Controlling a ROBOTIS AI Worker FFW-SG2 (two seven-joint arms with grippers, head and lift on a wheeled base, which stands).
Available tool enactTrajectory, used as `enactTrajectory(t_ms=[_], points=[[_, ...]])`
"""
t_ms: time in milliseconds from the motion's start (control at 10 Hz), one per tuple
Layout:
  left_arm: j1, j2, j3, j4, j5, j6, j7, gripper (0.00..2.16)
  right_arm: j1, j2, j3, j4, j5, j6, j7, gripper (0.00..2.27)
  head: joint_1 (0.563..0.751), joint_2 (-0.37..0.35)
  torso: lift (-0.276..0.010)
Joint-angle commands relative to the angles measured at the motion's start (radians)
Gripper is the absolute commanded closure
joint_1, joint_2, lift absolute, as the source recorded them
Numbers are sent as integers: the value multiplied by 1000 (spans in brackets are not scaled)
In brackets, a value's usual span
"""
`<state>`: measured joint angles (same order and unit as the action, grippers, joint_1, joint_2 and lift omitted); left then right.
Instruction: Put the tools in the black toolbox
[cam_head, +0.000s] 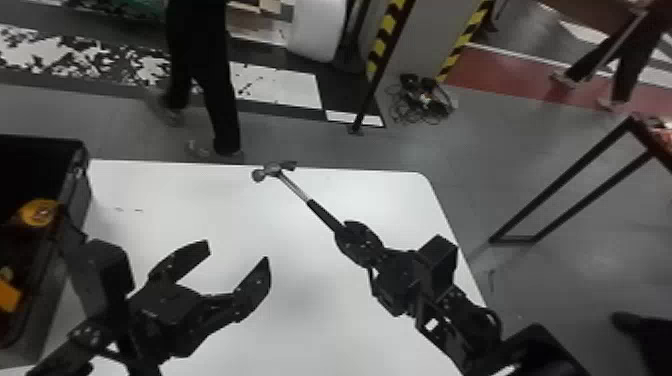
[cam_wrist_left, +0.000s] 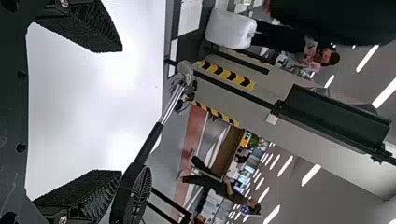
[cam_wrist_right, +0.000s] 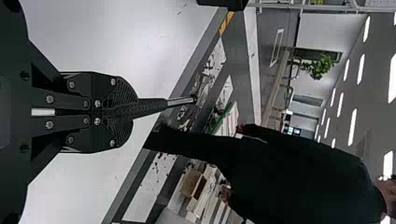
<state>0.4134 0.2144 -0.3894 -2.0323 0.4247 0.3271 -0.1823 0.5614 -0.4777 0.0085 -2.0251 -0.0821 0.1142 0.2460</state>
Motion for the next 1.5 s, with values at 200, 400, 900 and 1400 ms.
enactTrajectory(t_ms=[200, 400, 900, 1400], points=[[-146, -4, 6, 27, 164, 182, 17, 70, 9, -7, 64, -23, 33, -20, -14, 2267, 695, -340, -39], [-186, -1, 27, 66, 293, 215, 29, 70, 14, -12, 87, -32, 42, -41, -24, 2267, 695, -327, -39], [-281, -13, 27, 181, 451, 246, 63, 73, 28, -27, 139, -73, 64, -50, -34, 2267, 695, -289, -39], [-344, -16, 41, 274, 603, 243, 60, 100, 35, -30, 177, -89, 85, -60, -45, 2267, 695, -254, -39]])
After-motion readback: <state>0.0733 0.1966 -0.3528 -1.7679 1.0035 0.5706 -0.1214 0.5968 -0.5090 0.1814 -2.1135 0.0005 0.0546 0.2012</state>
